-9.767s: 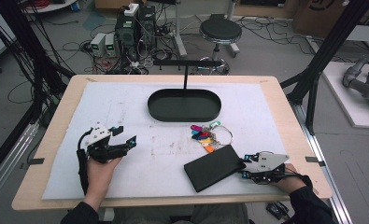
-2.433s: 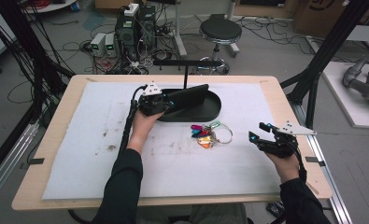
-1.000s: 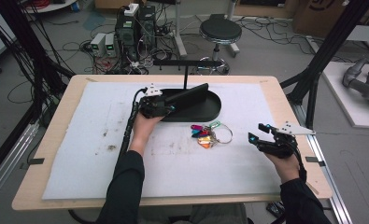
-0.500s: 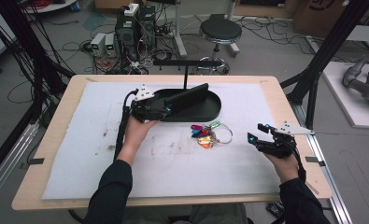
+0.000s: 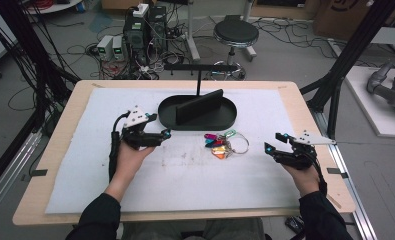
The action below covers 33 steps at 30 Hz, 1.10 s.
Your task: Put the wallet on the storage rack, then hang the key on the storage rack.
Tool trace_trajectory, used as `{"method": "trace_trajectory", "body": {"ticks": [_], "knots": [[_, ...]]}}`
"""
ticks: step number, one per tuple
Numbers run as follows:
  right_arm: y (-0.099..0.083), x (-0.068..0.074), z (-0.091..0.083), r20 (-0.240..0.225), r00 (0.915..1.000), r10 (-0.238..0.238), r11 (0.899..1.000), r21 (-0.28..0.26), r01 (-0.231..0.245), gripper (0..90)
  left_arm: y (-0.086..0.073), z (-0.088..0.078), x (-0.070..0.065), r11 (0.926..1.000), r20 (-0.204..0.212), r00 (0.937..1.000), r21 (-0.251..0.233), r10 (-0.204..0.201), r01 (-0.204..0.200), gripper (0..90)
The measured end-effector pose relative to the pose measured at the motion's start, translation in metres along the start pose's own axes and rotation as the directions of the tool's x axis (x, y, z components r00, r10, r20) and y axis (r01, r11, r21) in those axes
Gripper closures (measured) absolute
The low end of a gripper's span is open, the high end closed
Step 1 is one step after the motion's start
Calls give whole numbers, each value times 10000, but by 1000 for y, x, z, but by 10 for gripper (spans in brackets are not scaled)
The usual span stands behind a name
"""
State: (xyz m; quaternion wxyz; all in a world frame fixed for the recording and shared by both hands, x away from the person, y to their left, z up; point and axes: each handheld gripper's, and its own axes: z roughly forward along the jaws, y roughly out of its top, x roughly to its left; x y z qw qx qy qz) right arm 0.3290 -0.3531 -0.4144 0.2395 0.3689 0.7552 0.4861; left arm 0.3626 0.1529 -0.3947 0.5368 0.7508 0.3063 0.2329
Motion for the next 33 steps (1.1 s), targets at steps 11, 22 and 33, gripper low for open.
{"method": "trace_trajectory", "body": {"ticks": [11,22,33], "knots": [[-1,3,-2,-6,10000,-75,10000,3,75,338,-47,-65,-5,9938,-783,9910,-315,-1086,1064,292],[-3,2,-7,-44,10000,-29,9999,-125,29,310,-56,-70,-18,9934,-685,9975,-1143,-179,100,309],[-2,2,-2,-66,10000,-53,10000,-81,53,246,-55,-70,-26,9893,-147,9996,-1444,-256,232,316]]}}
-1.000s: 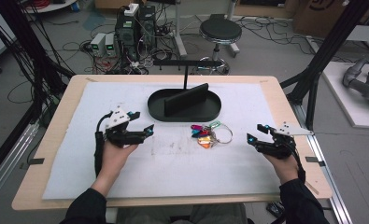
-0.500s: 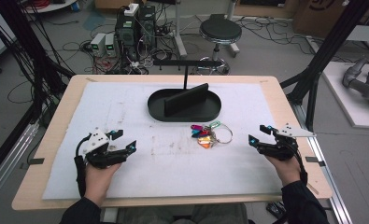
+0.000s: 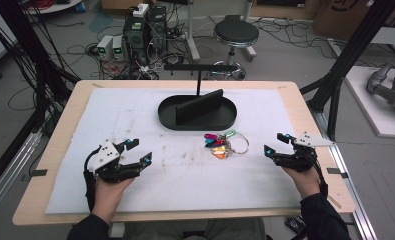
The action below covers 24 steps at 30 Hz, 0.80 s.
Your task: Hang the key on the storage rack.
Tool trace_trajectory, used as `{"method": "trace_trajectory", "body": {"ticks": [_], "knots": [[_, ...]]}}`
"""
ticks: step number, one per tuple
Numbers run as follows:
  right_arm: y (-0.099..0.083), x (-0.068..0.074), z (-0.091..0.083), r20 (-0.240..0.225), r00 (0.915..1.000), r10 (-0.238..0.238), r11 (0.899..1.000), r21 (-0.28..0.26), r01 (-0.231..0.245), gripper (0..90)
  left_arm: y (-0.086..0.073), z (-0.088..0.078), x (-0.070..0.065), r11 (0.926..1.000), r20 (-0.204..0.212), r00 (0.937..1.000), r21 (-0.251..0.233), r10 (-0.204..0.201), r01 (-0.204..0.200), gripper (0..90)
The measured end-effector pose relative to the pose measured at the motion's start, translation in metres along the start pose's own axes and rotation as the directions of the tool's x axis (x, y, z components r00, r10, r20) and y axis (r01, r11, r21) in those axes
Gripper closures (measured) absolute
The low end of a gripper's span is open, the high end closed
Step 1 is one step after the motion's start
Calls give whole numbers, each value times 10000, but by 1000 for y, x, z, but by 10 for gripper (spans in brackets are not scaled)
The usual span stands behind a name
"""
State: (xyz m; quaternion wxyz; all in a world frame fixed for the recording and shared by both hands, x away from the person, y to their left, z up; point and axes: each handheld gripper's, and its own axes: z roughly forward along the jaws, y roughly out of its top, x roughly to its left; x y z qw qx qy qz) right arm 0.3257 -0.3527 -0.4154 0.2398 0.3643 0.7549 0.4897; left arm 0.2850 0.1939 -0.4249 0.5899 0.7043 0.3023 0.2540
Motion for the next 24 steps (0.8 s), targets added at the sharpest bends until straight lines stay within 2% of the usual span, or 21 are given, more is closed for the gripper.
{"method": "trace_trajectory", "body": {"ticks": [3,11,13,14,17,18,19,24], "knots": [[1,-1,4,7,10000,12,10000,59,-12,218,-1,-4,2,9999,-173,9998,107,-96,97,309],[2,-3,14,134,9999,23,9997,260,-26,228,-5,-11,7,9992,-537,9982,266,-267,282,302],[3,-4,15,187,9998,1,9996,296,-7,254,-5,-11,7,9992,-546,9982,274,-261,276,301],[4,-5,18,220,9998,33,9994,355,-41,313,-5,-12,7,9992,-554,9982,301,-249,266,302],[5,-7,21,226,9997,113,9992,393,-122,361,-6,-12,7,9991,-593,9979,316,-246,265,302],[7,-8,26,290,9994,192,9987,469,-206,412,-6,-11,7,9992,-557,9982,307,-225,242,302],[7,-8,26,290,9994,192,9987,469,-206,412,-6,-11,7,9992,-557,9982,307,-225,242,302],[15,-7,49,208,9990,384,9947,949,-402,515,-7,-9,6,9990,-471,9987,379,-215,233,302]]}}
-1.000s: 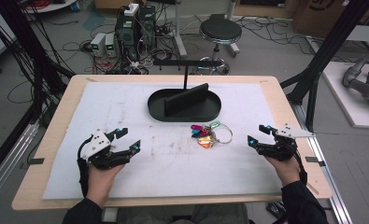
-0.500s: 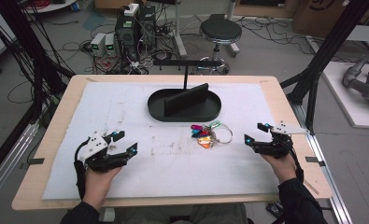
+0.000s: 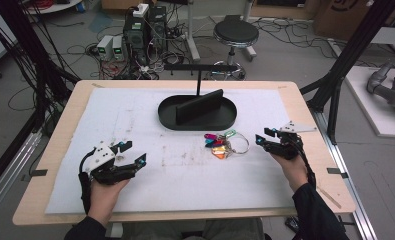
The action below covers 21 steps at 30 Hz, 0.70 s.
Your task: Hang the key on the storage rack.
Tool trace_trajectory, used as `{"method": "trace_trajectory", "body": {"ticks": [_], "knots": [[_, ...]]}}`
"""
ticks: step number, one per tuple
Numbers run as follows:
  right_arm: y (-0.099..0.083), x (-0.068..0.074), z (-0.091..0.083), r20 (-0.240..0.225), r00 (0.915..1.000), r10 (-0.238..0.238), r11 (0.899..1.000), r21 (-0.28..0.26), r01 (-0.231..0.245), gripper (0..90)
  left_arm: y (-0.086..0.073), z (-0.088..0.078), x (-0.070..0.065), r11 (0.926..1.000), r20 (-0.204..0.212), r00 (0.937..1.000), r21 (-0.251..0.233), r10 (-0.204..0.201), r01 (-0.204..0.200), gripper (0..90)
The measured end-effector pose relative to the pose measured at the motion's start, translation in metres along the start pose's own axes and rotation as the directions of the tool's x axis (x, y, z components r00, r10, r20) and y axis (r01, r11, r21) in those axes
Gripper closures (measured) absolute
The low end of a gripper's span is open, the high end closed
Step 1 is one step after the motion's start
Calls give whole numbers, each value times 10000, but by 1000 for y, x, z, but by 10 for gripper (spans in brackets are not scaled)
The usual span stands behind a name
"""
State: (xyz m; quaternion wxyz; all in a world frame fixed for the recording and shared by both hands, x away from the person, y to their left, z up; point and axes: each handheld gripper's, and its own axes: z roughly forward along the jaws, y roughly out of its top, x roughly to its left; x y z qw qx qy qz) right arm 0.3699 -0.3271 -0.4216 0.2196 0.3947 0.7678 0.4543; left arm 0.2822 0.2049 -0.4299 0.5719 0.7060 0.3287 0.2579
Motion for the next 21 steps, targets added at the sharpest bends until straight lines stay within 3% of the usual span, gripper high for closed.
{"method": "trace_trajectory", "body": {"ticks": [9,15,16,21], "knots": [[5,0,30,-19,10000,-85,9976,689,86,608,-2,-1,1,10000,50,10000,89,13,-14,302],[6,0,47,-309,9995,-10,9914,1307,51,640,-4,-2,0,9999,65,10000,135,19,-20,302],[5,2,52,-269,9993,-253,9900,1381,288,663,-4,-2,0,9999,54,10000,139,21,-21,302],[2,3,61,-162,9983,-559,9820,1797,579,692,-6,-3,0,9997,52,10000,223,24,-25,302]]}}
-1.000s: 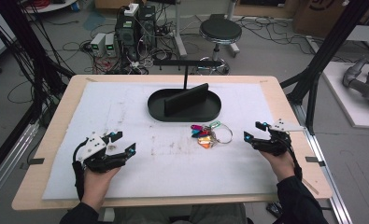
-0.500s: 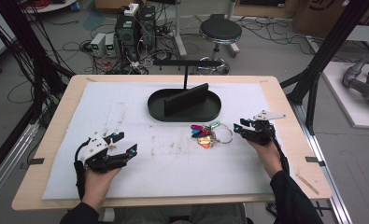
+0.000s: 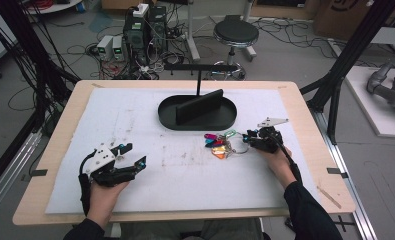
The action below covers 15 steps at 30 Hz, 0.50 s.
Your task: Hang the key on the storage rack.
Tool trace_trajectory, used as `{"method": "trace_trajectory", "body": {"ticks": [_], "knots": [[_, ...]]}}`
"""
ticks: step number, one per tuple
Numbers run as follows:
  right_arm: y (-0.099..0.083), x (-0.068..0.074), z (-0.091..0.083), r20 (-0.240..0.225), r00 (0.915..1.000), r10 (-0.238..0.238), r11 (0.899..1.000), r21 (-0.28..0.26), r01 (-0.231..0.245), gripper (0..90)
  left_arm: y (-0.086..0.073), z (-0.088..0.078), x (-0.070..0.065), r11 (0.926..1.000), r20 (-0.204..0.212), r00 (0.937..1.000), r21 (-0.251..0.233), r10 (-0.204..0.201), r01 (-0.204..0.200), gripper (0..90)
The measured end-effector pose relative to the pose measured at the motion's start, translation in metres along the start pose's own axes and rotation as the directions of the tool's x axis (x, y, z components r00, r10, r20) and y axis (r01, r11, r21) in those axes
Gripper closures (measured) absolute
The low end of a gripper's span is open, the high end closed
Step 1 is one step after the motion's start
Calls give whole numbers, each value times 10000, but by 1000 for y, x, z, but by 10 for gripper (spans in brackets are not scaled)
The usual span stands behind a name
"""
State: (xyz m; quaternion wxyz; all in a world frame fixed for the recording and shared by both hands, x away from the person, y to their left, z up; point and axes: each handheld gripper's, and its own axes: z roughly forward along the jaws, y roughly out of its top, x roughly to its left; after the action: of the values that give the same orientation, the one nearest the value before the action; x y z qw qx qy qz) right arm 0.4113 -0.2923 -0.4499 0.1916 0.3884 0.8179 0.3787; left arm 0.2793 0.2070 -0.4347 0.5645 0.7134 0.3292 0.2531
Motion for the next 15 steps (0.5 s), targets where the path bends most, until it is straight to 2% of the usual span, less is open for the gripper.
{"method": "trace_trajectory", "body": {"ticks": [5,6,8,10,12,13,15], "knots": [[2,0,4,-23,10000,-85,9995,308,85,715,-1,0,0,10000,8,10000,54,23,-23,302],[3,2,6,-38,9995,-315,9981,531,317,729,-1,0,0,10000,-5,10000,68,28,-28,302],[3,2,7,-56,9995,-311,9981,522,314,731,-1,0,0,10000,-15,10000,80,37,-37,302],[3,1,7,-134,9995,-277,9982,526,284,797,-2,0,-1,9999,-44,10000,96,30,-30,302],[3,3,7,-128,9989,-445,9975,538,451,823,-2,0,-1,9999,-57,10000,103,38,-38,302],[3,5,7,-95,9985,-535,9972,523,539,868,-2,0,-1,9999,-57,10000,117,53,-53,302],[4,6,7,-60,9988,-496,9973,538,498,873,-2,-1,-1,9999,-92,9999,109,47,-46,302]]}}
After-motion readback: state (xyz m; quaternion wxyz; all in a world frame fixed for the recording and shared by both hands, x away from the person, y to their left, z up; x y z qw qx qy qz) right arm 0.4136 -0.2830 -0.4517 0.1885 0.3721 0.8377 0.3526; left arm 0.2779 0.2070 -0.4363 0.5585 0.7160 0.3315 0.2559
